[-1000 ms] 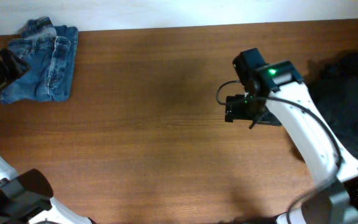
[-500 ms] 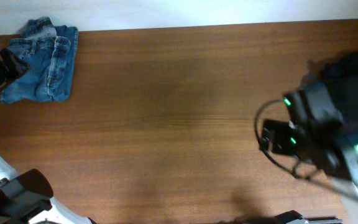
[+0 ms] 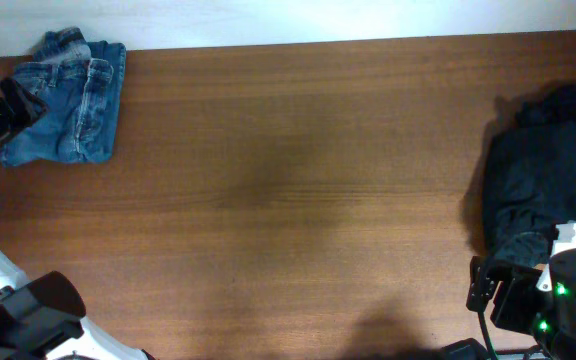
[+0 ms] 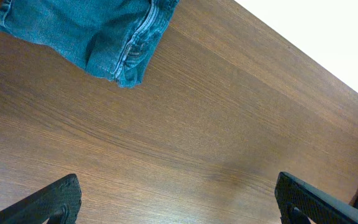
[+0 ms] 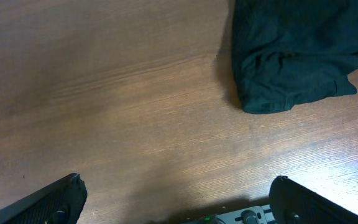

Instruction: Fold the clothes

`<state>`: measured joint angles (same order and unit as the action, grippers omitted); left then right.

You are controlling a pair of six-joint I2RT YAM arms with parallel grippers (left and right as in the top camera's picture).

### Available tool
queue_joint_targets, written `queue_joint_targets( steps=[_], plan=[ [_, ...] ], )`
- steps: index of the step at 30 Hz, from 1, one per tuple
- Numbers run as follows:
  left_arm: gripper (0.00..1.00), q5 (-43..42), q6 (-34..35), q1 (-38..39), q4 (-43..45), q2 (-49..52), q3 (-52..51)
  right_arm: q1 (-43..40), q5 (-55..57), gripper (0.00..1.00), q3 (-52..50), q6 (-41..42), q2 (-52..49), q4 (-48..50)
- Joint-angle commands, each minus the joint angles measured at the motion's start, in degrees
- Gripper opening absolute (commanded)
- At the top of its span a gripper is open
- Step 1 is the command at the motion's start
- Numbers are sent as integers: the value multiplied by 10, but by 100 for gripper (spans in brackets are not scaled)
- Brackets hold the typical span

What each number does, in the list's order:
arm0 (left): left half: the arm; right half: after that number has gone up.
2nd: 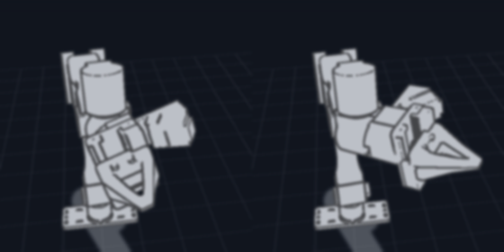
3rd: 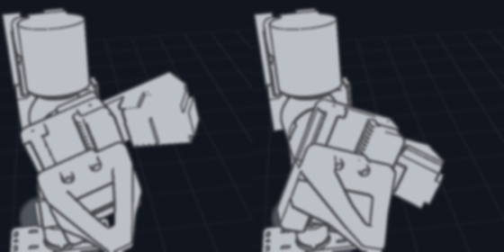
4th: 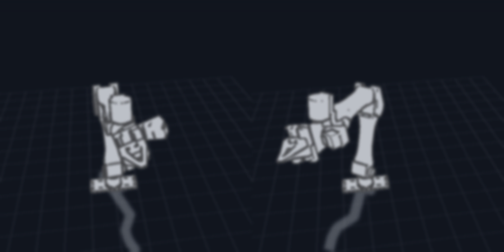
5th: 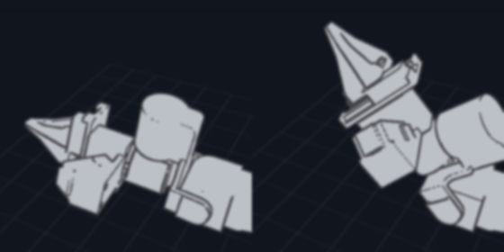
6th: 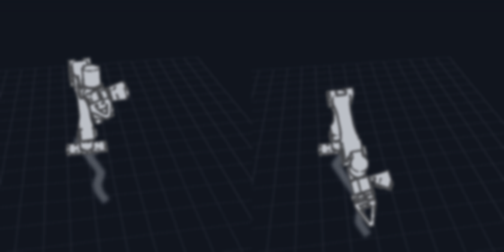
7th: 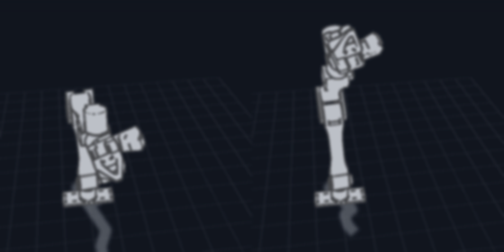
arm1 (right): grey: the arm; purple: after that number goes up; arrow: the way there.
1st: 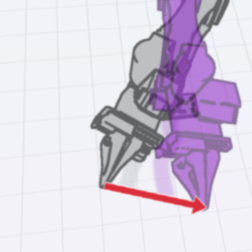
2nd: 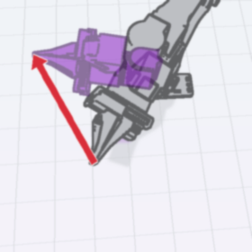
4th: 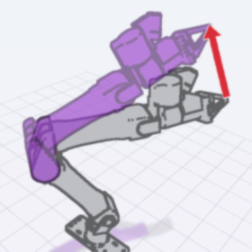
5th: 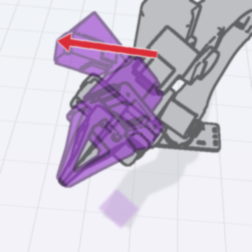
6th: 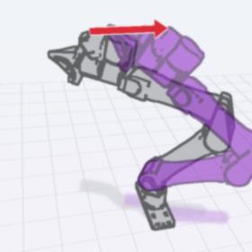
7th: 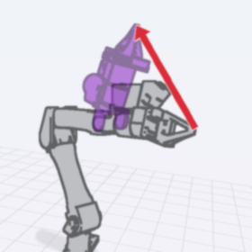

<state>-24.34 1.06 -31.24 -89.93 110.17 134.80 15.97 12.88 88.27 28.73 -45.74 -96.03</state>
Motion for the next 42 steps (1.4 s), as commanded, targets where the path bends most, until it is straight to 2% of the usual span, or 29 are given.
queue_joint_targets(
  steps=[1, 11, 17, 24, 27, 31, 36, 39, 42],
  plan=[
    [99, 2, -9, 1, 1, -11, -2, 2, 13, 98, 0, 7, 1, 2],
    [99, 2, -9, 1, 1, -11, -2, 2, 27, 99, 0, 3, 1, 8],
    [99, 2, -9, 1, 1, -11, -2, -37, 26, 99, -16, 3, 16, 91],
    [99, 2, -9, 1, 1, -11, -2, -137, 4, 99, -214, 2, 126, 233],
    [99, 2, -9, 1, 1, -11, -2, -142, 7, 98, -322, 0, 184, 320],
    [99, 2, -9, 1, 1, -11, -2, -141, 9, 99, -504, -19, 268, 552],
    [99, 2, -9, 1, 1, -11, -2, -141, -14, 99, -671, -19, 328, 769],
    [99, 2, -9, 1, 1, -11, -2, -141, -29, 99, -741, -26, 357, 873],
    [99, 2, -9, 1, 1, -11, -2, -141, -73, 99, -797, -84, 399, 965]
  ],
)
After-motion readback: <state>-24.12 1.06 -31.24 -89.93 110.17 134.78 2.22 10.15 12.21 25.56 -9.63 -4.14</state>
